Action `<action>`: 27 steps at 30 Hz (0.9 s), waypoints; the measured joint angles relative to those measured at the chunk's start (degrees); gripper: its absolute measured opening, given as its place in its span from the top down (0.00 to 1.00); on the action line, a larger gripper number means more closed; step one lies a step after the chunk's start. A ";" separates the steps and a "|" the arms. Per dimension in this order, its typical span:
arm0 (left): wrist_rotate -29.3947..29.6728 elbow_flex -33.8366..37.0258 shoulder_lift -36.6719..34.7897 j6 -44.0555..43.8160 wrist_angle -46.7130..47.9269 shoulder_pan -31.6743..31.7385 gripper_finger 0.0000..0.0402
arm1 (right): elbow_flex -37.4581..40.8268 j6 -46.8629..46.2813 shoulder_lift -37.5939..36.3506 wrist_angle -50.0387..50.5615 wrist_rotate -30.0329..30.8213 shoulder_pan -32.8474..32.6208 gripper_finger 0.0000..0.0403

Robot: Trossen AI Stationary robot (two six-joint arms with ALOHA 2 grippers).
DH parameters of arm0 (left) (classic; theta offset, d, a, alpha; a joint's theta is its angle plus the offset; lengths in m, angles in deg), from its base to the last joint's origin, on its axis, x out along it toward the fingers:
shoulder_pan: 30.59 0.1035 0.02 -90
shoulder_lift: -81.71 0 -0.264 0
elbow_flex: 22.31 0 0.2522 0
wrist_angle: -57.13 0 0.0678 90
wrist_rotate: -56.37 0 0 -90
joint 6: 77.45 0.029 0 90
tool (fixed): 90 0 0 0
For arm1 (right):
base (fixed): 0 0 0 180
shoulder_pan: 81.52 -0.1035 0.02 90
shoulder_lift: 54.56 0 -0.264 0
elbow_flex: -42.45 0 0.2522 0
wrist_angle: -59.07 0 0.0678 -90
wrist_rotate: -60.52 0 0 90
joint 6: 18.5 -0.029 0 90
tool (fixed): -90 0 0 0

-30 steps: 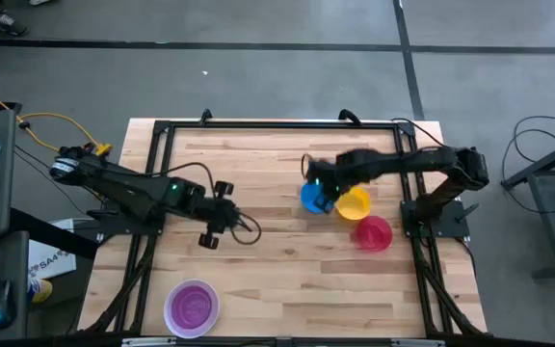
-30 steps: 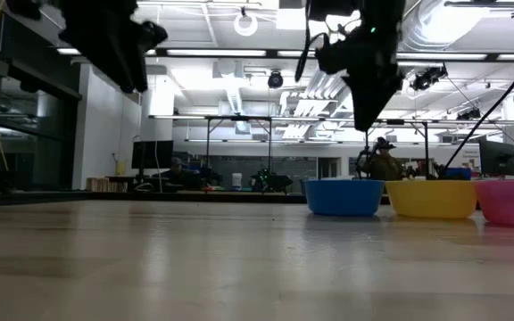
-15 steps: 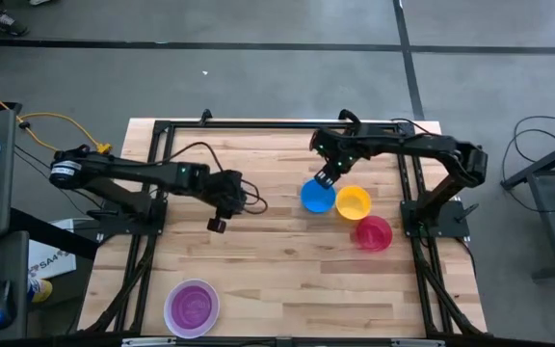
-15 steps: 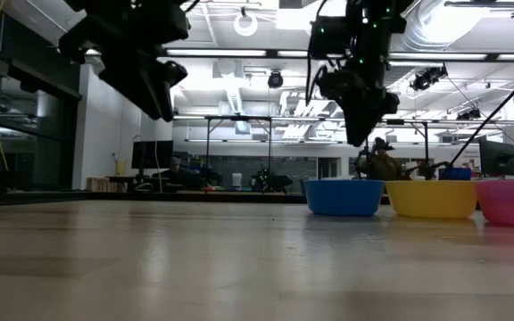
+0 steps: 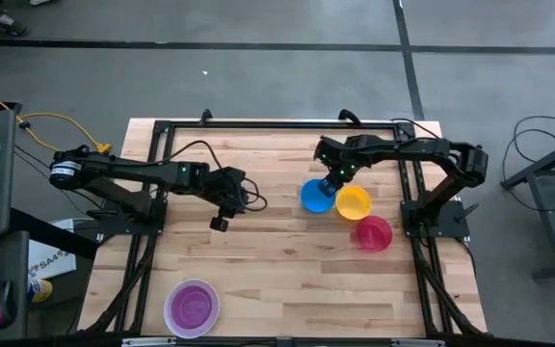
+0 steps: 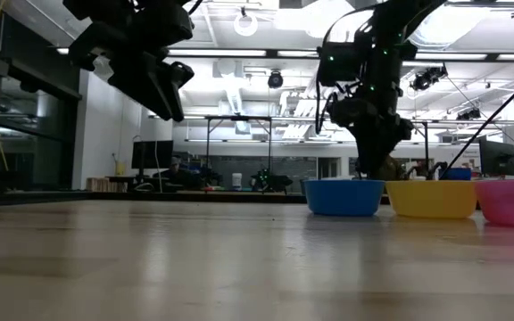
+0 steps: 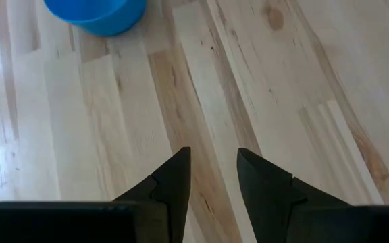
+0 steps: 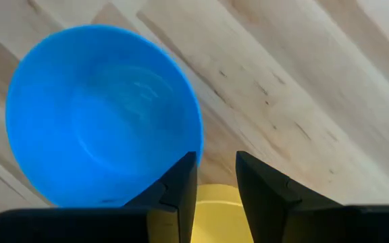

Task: Nest bowls inside each other
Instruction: Stack the blue bowl on the violet bowl

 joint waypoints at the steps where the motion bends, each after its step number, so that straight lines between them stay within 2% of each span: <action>1: 0.01 0.00 0.00 0.05 -0.26 0.00 0.70 | 0.40 -0.04 0.00 -0.26 -0.31 -0.04 0.76; 20: 0.03 0.00 0.02 0.14 -0.30 0.00 0.70 | 2.11 -0.02 0.02 -4.04 -0.19 -1.12 0.76; 27: 0.02 0.00 0.02 -0.02 -0.14 0.00 0.70 | 2.06 -0.01 2.86 -5.35 -1.06 -1.49 0.76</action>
